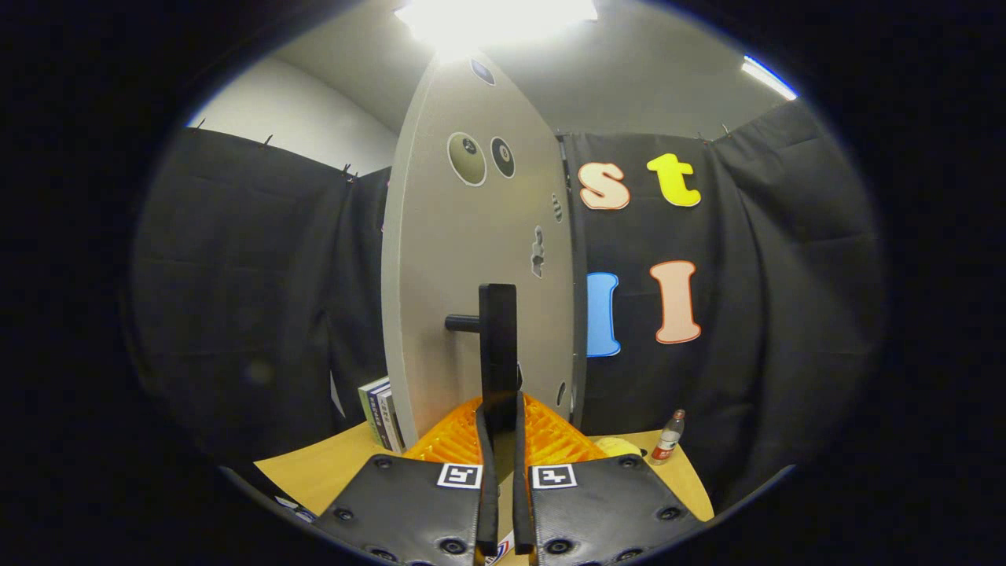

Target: Open the shoe cabinet door, grab the shoes and put them into the shoe cabinet, then close the shoe cabinet door.

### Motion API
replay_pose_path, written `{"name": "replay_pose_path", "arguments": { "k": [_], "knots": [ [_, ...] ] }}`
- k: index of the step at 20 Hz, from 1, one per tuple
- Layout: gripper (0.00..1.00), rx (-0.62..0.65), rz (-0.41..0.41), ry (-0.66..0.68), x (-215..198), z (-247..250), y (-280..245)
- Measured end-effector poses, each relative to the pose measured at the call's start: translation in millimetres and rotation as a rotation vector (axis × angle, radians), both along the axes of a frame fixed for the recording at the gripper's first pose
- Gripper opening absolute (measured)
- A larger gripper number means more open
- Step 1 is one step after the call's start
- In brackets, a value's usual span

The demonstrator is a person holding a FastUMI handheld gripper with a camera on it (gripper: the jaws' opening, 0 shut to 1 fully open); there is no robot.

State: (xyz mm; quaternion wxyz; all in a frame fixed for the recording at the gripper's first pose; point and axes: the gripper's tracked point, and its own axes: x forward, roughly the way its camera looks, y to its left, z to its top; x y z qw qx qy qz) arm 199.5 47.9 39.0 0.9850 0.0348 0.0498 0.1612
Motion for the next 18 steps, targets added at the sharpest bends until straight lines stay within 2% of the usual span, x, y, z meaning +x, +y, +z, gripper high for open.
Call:
{"name": "replay_pose_path", "arguments": {
  "k": [5, 7, 9, 11, 12, 13, 15, 18],
  "knots": [
    [0.08, -0.04, -0.146, -0.043, 13.4, -1.5, -62.9],
    [0.02, 0.01, -0.119, -0.027, 14.3, -3.4, -72.3],
    [0.06, 0.071, -0.075, -0.026, 14.1, -5.8, -58.8],
    [0.08, 0.037, -0.088, -0.009, 17.1, -15.9, -68.9],
    [0.14, 0.011, -0.101, -0.006, 7.7, -17.5, -76.1],
    [0.15, 0.004, -0.115, -0.023, 2.5, -12.5, -79.0],
    [0.27, -0.029, -0.146, -0.067, -5.7, -4.6, -82.5],
    [0.6, -0.11, -0.214, -0.134, -25.7, 7.7, -90.5]
  ]
}}
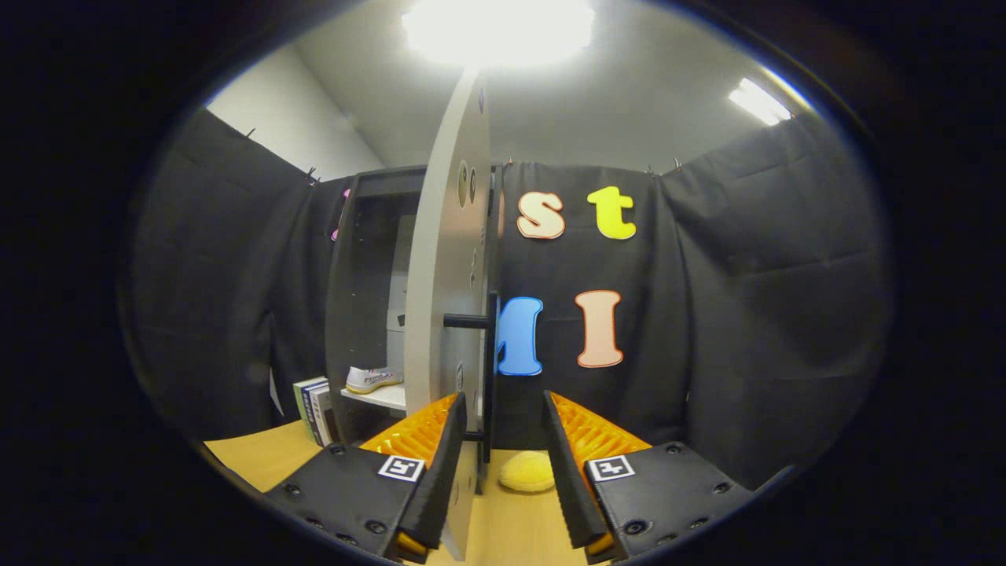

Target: Open the shoe cabinet door, grab the shoes and put them into the shoe cabinet, then close the shoe cabinet door.

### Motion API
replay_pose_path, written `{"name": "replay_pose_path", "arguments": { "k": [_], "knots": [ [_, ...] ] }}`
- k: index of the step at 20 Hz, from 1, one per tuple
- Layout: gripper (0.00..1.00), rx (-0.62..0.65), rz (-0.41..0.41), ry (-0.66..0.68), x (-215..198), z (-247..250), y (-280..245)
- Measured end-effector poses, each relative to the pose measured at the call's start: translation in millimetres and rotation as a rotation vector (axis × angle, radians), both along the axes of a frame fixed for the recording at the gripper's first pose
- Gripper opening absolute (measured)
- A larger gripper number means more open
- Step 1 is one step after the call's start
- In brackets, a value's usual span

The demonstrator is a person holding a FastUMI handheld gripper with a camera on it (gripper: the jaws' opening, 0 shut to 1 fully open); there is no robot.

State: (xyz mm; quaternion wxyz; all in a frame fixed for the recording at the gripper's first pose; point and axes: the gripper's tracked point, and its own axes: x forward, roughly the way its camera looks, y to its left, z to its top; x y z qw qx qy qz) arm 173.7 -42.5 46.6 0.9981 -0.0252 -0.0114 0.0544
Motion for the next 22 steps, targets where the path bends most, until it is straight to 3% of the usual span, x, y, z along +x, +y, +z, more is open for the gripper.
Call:
{"name": "replay_pose_path", "arguments": {
  "k": [2, 6, 14, 22],
  "knots": [
    [0.81, -0.019, -0.024, -0.029, -15.4, 9.2, 0.7],
    [0.97, 0.018, 0.007, -0.057, -33.4, 15.9, 33.7],
    [0.98, 0.055, 0.119, 0.052, -31.6, -45.8, 103.3],
    [0.97, 0.126, 0.048, 0.238, -11.4, -134.6, 117.4]
  ]
}}
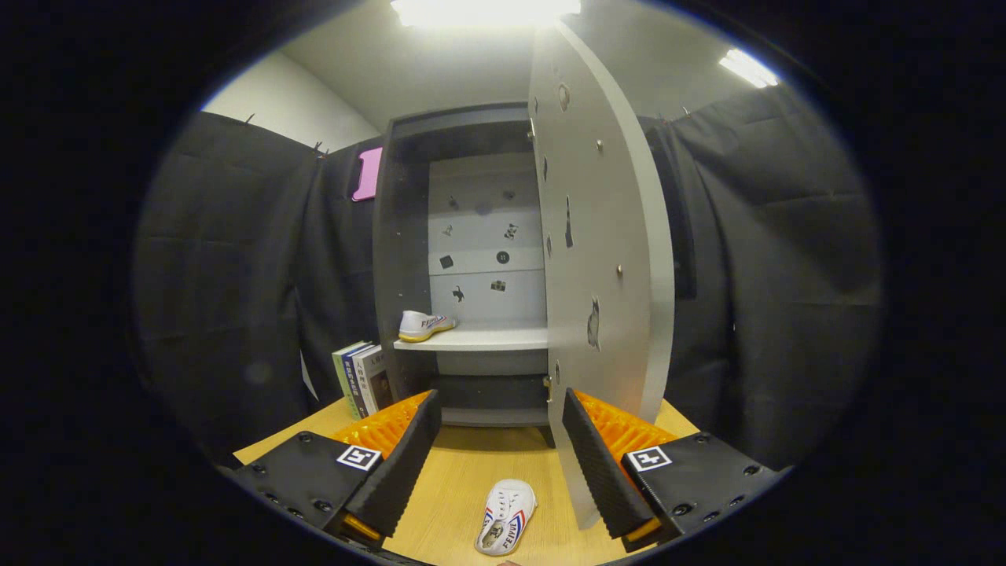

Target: Open the shoe cabinet door, grab the shoes and put them into the shoe cabinet, then close the shoe cabinet door.

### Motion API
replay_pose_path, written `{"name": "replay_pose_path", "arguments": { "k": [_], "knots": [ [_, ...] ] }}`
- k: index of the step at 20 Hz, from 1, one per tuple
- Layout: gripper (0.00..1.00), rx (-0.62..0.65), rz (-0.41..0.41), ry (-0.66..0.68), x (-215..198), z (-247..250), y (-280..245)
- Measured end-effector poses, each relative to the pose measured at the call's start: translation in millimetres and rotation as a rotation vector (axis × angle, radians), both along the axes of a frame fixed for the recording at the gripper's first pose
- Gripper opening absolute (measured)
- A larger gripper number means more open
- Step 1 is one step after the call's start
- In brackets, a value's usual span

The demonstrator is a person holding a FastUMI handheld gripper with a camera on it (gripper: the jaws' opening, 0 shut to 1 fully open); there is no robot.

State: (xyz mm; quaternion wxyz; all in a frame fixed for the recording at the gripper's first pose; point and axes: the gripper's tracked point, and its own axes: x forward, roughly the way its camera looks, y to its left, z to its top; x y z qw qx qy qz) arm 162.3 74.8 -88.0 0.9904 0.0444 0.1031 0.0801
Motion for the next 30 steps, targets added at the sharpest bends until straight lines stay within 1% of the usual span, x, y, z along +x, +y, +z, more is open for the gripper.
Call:
{"name": "replay_pose_path", "arguments": {
  "k": [2, 11, 21, 25, 30],
  "knots": [
    [0.97, 0.004, -0.003, 0.052, 5.6, -24.6, 7.5],
    [0.96, -0.013, 0.069, 0.281, 4.7, -130.6, 39.4],
    [0.96, -0.025, 0.099, 0.504, 7.6, -232.3, 64.7],
    [0.96, -0.022, 0.096, 0.59, 4.6, -262.9, 68.4],
    [0.95, -0.022, 0.101, 0.67, 0.4, -289.6, 74.7]
  ]
}}
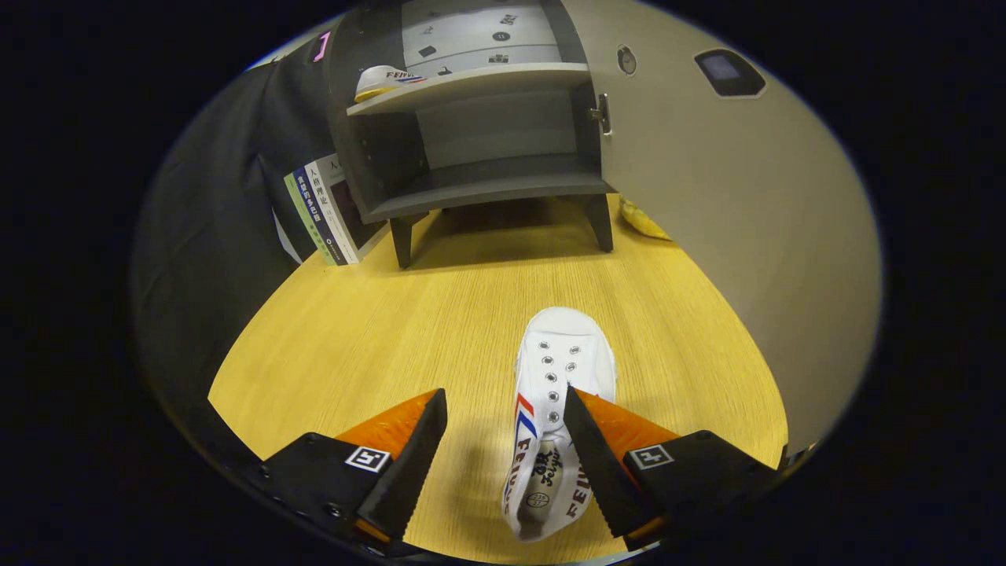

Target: Open the shoe cabinet door, grab the shoes and put them into the shoe cabinet, then close the shoe cabinet door.

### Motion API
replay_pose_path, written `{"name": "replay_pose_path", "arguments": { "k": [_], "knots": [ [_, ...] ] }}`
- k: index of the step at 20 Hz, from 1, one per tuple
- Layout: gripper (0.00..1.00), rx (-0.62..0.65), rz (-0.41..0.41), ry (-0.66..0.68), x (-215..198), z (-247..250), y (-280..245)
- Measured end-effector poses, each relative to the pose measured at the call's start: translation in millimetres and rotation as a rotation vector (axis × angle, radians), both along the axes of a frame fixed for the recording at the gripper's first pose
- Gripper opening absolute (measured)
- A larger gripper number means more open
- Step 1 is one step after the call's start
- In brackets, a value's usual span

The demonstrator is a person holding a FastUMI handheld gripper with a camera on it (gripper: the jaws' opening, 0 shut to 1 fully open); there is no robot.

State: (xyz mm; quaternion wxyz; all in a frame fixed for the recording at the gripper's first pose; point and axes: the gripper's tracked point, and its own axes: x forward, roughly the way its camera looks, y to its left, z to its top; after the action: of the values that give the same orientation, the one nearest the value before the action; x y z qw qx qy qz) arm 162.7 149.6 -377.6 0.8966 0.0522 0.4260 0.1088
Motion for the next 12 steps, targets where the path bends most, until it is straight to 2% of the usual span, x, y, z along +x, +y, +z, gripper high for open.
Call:
{"name": "replay_pose_path", "arguments": {
  "k": [7, 12],
  "knots": [
    [0.89, -0.048, -0.013, 0.086, -3.2, -28.3, 0.9],
    [0.62, -0.112, -0.009, 0.1, 0.3, -36.0, -4.5]
  ]
}}
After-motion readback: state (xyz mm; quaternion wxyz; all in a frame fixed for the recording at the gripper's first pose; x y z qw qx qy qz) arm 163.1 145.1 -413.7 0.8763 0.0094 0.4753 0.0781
